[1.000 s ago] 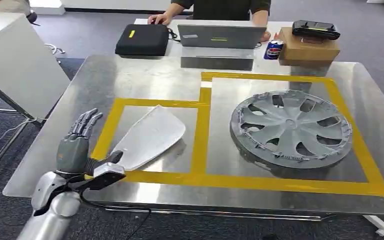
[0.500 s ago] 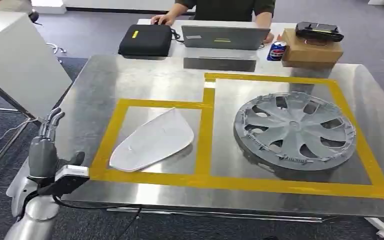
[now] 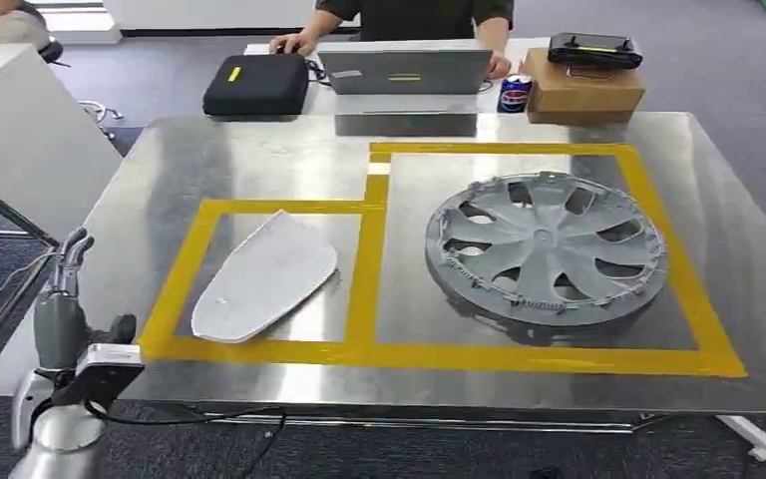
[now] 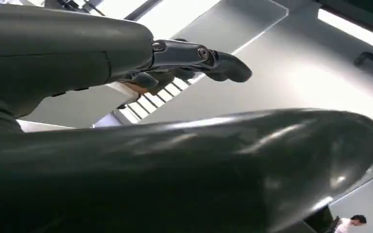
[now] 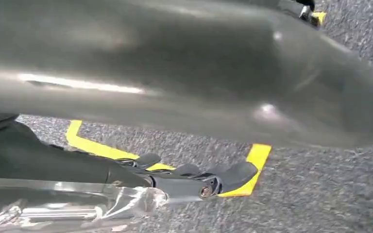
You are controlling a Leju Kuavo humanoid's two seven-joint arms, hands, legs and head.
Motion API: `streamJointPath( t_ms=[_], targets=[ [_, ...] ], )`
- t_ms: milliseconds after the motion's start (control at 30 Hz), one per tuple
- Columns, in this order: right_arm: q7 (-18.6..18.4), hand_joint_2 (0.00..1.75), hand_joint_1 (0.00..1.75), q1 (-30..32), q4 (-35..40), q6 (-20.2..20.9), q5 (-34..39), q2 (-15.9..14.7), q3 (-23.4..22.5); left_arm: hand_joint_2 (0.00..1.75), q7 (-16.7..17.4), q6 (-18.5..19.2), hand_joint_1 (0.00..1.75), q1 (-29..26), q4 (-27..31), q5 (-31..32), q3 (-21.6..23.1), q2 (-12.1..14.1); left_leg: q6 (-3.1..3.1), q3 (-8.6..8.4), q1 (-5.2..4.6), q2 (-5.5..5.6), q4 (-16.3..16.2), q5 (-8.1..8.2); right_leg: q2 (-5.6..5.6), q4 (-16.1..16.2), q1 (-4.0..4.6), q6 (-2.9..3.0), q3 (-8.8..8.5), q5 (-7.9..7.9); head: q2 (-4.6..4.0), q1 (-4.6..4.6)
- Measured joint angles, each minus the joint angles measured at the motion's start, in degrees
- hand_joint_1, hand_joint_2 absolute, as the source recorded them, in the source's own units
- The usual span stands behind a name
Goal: Take the parts from the cabinet and place them on the table.
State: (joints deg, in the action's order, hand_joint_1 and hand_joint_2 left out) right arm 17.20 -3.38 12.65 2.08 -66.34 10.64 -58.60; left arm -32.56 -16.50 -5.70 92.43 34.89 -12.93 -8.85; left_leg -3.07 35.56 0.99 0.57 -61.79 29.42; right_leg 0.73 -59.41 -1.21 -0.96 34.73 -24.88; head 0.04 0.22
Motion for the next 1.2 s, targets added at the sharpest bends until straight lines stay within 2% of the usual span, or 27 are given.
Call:
streamJointPath(
  t_ms=[33, 67, 100, 133, 233, 267, 300, 333, 367, 433, 467, 500, 567, 600, 633, 700, 767, 800, 833, 867, 933, 967, 1000, 1067, 1100, 1133, 1200],
  targets=[
    [0.02, 0.00, 0.00, -0.07, -0.02, -0.07, -0.02, 0.00, -0.05, 0.00, -0.46, 0.09, 0.00, -0.19, -0.02, -0.48, -0.79, -0.13, -0.07, 1.21, -0.04, 0.00, -3.23, 2.12, 0.00, 0.00, 0.07, 0.22, 0.40, 0.24, 0.00, -0.04],
    [0.02, 0.00, 0.00, -0.05, -0.02, -0.13, -0.09, 0.00, -0.07, 0.00, -1.17, 0.24, 0.00, -0.61, -0.04, -1.34, -2.31, -0.39, -0.06, 3.30, -0.05, 0.00, -9.08, 5.18, 0.02, -0.01, 0.28, 0.40, 1.14, 0.72, 0.00, -0.11],
    [0.02, 0.00, 0.00, 0.06, -0.02, -0.18, -0.13, 0.00, -0.11, 0.00, -1.86, 0.39, 0.00, -0.82, -0.11, -2.31, -3.58, -0.57, 0.04, 4.04, -0.07, 0.00, -11.75, 6.13, 0.04, -0.02, 0.44, 0.44, 1.70, 1.11, 0.00, -0.07],
    [0.02, 0.00, 0.00, 0.15, -0.02, -0.20, -0.17, 0.00, -0.15, 0.00, -2.54, 0.44, 0.00, -0.91, -0.20, -3.21, -4.76, -0.79, 0.12, 3.72, -0.08, 0.00, -12.04, 5.90, 0.04, -0.02, 0.57, 0.48, 2.17, 1.47, 0.00, -0.09],
    [0.02, 0.00, 0.00, 0.19, -0.02, -0.24, -0.59, 0.07, -0.44, 0.00, -4.31, 0.88, 0.00, -0.85, -0.61, -6.10, -9.67, -1.36, 1.00, -2.82, -0.33, 0.00, -3.13, 0.73, 0.19, -0.02, 0.84, 0.37, 3.88, 2.95, 0.00, -0.09],
    [0.02, 0.00, 0.00, 0.10, -0.02, -0.24, -0.85, 0.09, -0.50, 0.00, -4.79, 1.31, 0.00, -0.60, -0.79, -7.02, -11.60, -1.47, 1.43, -7.08, -0.50, 0.01, 2.68, -0.01, 0.29, -0.09, 0.82, 0.11, 4.34, 3.59, 0.00, -0.09],
    [0.04, 0.00, 0.00, 0.17, -0.02, -0.26, -1.05, 0.11, -0.57, 0.00, -5.10, 1.55, 0.00, -0.17, -1.11, -7.74, -13.48, -1.60, 1.48, -8.66, -0.72, 0.03, 5.72, 1.38, 0.32, -0.07, 1.12, -0.29, 4.81, 4.02, 0.00, -0.13],
    [0.02, 0.00, 0.00, 0.24, 0.00, -0.24, -1.14, 0.11, -0.59, 0.00, -5.27, 1.68, 0.00, -0.07, -1.51, -8.24, -15.19, -1.73, 1.46, -8.05, -0.88, 0.09, 5.13, 0.36, 0.32, 0.30, 1.01, -0.61, 4.47, 4.58, 0.02, 0.15],
    [0.04, 0.00, 0.00, 0.22, -0.02, -0.26, -1.18, 0.11, -0.63, 0.00, -5.40, 1.84, 0.00, 0.08, -2.14, -8.66, -17.11, -1.82, 1.68, -7.92, -0.97, 0.09, 5.52, 0.38, 0.33, 0.39, 0.95, -0.98, 4.42, 5.04, 0.00, -0.39],
    [0.00, 0.00, 0.00, 0.41, -0.02, -0.28, -1.38, 0.11, -0.89, 0.00, -5.69, 2.17, 0.00, 0.15, -3.71, -8.83, -20.13, -1.86, 2.58, -7.49, -1.13, -0.03, 5.70, -0.57, 0.48, 1.21, 0.73, -1.73, 4.29, 6.16, 0.02, -0.44],
    [0.00, 0.00, 0.00, 0.55, -0.02, -0.35, -1.44, 0.13, -1.03, 0.00, -5.73, 2.25, 0.00, 0.54, -4.40, -8.83, -21.28, -2.01, 2.99, -6.99, -0.82, -0.25, 5.80, -1.28, 0.31, 0.80, 0.59, -1.89, 4.54, 5.33, 0.02, -0.35],
    [-0.13, 0.00, 0.00, 0.69, -0.02, -0.44, -1.55, 0.13, -1.09, 0.00, -5.80, 2.28, 0.00, 0.91, -5.23, -8.83, -22.61, -2.06, 3.44, -6.33, -0.82, -0.25, 5.80, -1.88, -0.03, -0.97, 0.66, -2.10, 5.45, 2.07, 0.02, -0.09],
    [-0.13, 0.00, 0.00, 0.56, -0.02, -0.50, -1.86, 0.13, -1.25, 0.00, -5.88, 2.32, 0.00, 1.05, -7.01, -8.85, -25.42, -2.03, 3.69, -4.86, -0.88, -0.39, 5.77, -3.13, -0.18, -9.56, 0.63, -2.46, 7.63, -5.24, 0.02, 0.37],
    [-0.13, 0.00, 0.00, 0.50, -0.02, -0.50, -1.99, 0.15, -1.33, 0.00, -5.88, 2.38, 0.00, 1.18, -8.08, -8.90, -26.67, -2.03, 3.73, -4.00, -0.97, -0.54, 5.73, -3.80, -0.18, -13.88, 0.66, -2.55, 8.39, -7.45, 0.00, 0.31],
    [-0.13, 0.00, 0.00, 0.52, -0.02, -0.50, -2.14, 0.17, -1.40, 0.00, -5.90, 2.41, 0.00, 1.48, -9.28, -8.96, -27.91, -2.03, 3.74, -3.16, -1.04, -0.62, 5.68, -4.41, -0.18, -16.44, 0.67, -2.57, 8.36, -7.86, 0.00, 0.37],
    [-0.17, 0.00, 0.00, 0.53, -0.02, -0.50, -2.34, 0.17, -1.47, 0.00, -5.88, 2.41, 0.00, 2.19, -11.50, -9.16, -30.35, -1.92, 3.58, -1.66, -1.13, -0.64, 5.60, -5.58, -0.18, -14.61, 0.78, -2.28, 4.83, -4.75, 0.00, 0.37],
    [-0.20, 0.00, 0.00, 0.44, -0.02, -0.46, -2.58, 0.17, -1.49, 0.00, -5.64, 2.19, 0.00, 3.04, -14.17, -8.96, -33.28, -1.33, 3.23, -0.65, -1.17, -0.69, 5.60, -6.59, -0.20, -5.00, 1.05, -1.56, -2.98, -2.12, 0.00, 0.35],
    [-0.22, 0.00, 0.00, 0.20, 0.00, -0.42, -2.77, 0.17, -1.49, 0.00, -5.47, 1.90, 0.00, 3.58, -15.94, -8.50, -34.59, -0.94, 2.94, -0.40, -1.23, -0.77, 5.53, -7.06, -0.32, 0.51, 1.26, -1.09, -6.38, -4.53, 0.02, 0.31],
    [-0.15, 0.00, 0.00, 0.03, 0.00, -0.39, -2.95, 0.17, -1.49, 0.00, -5.23, 1.51, 0.00, 4.06, -17.74, -8.09, -35.70, -0.33, 2.61, -0.26, -1.28, -0.79, 5.43, -7.44, -0.32, 3.10, 1.36, -1.24, -8.00, -4.97, 0.02, 0.28],
    [-0.15, 0.00, 0.00, 0.07, 0.00, -0.26, -3.13, 0.28, -1.51, 0.00, -5.03, 1.01, 0.00, 4.63, -20.23, -7.43, -37.04, 0.37, 2.24, -0.40, -1.20, -0.87, 5.63, -7.88, -0.23, 2.80, 1.56, -1.16, -7.12, -4.64, 0.02, 0.26],
    [-0.17, 0.00, 0.00, 0.09, 0.00, -0.26, -3.32, 0.28, -1.53, 0.00, -5.03, 0.18, 0.00, 5.74, -26.15, -6.19, -39.73, 2.06, 1.40, -0.36, -0.99, -0.86, 5.99, -8.76, -0.21, 2.75, 1.79, -0.22, -6.79, -4.10, 0.02, 0.57],
    [-0.17, 0.00, 0.00, 0.19, -0.04, -0.24, -3.45, 0.50, -1.57, 0.00, -5.23, -0.04, 0.00, 5.98, -29.26, -5.81, -41.04, 3.06, 1.05, -0.05, -0.82, -0.79, 5.75, -8.66, -0.37, 3.38, 1.25, 0.30, -6.33, -3.09, 0.02, 0.59],
    [-0.20, 0.00, 0.00, 0.13, -0.04, -0.24, -3.52, 0.55, -1.62, 0.00, -5.38, -0.19, 0.00, 6.08, -32.83, -5.34, -42.51, 4.27, 0.62, 0.64, -0.83, -0.75, 4.71, -5.99, -0.37, 3.41, 1.28, 0.72, -5.65, -2.39, 0.02, 0.33],
    [-0.17, 0.00, 0.00, 0.13, -0.04, -0.24, -3.63, 0.59, -1.75, 0.00, -5.36, -0.48, 0.00, 6.82, -38.50, -4.33, -44.62, 5.66, 0.01, 2.82, -0.63, -0.75, -2.08, 1.12, -0.32, 3.38, 1.24, 1.05, -4.38, -1.00, 0.02, -0.18],
    [-0.22, 0.00, 0.00, 0.24, -0.04, -0.24, -3.74, 0.59, -1.86, 0.00, -5.16, -0.61, 0.00, 7.31, -41.75, -3.78, -45.50, 6.29, -0.24, 4.07, -0.51, -0.76, -6.75, 3.75, -0.36, 3.32, 1.24, 1.01, -3.42, -0.26, 0.02, -0.15],
    [-0.26, 0.00, 0.00, 0.31, -0.04, -0.24, -3.94, 0.59, -1.95, 0.00, -5.03, -0.83, 0.00, 7.48, -43.97, -3.15, -46.06, 6.77, -0.45, 4.77, -0.36, -0.76, -10.56, 4.59, -0.39, 3.22, 1.23, 0.89, -2.38, 0.43, 0.00, -0.17],
    [-0.26, 0.00, 0.00, 0.40, -0.04, -0.24, -4.11, 0.59, -2.01, 0.00, -5.03, -1.09, 0.00, 7.56, -47.88, -2.63, -46.95, 7.52, -0.81, 2.68, -0.01, -0.76, -10.32, 1.55, -0.40, 3.08, 1.03, 0.52, -0.65, 1.63, 0.02, -0.20]
  ],
)
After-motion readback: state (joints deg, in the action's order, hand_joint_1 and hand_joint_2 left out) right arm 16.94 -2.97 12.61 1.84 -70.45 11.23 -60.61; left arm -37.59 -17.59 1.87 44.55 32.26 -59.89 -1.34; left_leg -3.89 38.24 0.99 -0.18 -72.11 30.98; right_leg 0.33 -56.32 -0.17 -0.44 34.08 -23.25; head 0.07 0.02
